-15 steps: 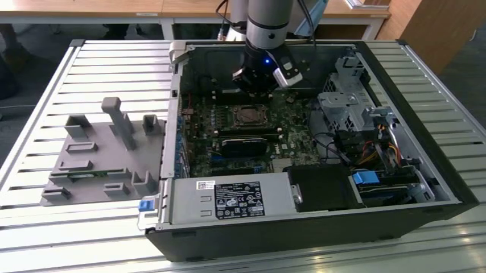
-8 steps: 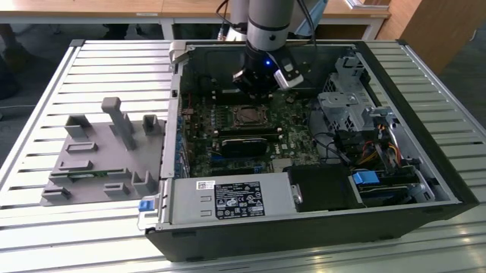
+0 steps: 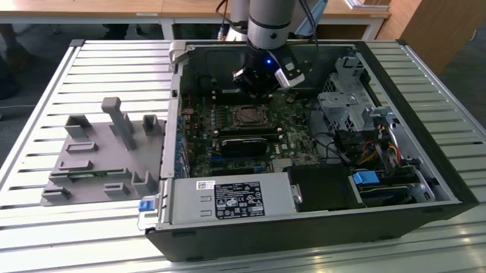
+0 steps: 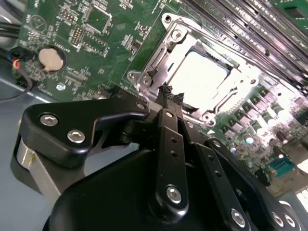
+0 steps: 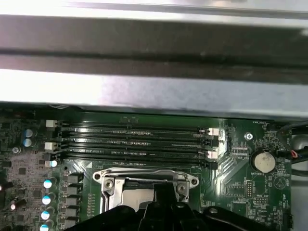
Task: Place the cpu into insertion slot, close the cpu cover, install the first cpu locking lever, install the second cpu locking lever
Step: 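Install the second cpu locking lever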
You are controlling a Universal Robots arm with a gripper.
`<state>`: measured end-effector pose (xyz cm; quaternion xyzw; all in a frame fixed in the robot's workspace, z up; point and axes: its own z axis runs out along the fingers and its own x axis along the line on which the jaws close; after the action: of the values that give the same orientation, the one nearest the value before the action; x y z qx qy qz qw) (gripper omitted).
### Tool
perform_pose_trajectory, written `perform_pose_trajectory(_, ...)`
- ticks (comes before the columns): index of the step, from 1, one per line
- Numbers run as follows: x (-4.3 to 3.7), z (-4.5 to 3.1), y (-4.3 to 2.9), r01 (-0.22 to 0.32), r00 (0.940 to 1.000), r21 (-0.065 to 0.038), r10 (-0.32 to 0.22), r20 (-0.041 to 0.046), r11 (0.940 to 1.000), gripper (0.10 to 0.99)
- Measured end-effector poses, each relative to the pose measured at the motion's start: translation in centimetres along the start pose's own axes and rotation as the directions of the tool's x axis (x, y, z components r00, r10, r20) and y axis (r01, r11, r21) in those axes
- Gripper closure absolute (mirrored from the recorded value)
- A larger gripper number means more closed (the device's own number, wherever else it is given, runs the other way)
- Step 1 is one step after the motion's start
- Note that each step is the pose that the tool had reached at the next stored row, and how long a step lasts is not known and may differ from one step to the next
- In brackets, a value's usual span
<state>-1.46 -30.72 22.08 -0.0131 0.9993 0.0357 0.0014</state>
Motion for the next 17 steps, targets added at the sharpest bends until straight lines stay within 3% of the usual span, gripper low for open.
perform_pose_trajectory(6,-0.01,-1.95,0.11,0.000,1.0000,-0.001,0.000,-0.0001,1.0000,0.980)
perform_pose_trajectory(9,-0.01,-2.36,-0.02,0.000,1.0000,-0.001,0.000,0.0000,1.0000,0.980)
perform_pose_trajectory(17,0.05,-2.53,-2.18,0.000,1.0000,-0.001,0.000,-0.0002,1.0000,0.980)
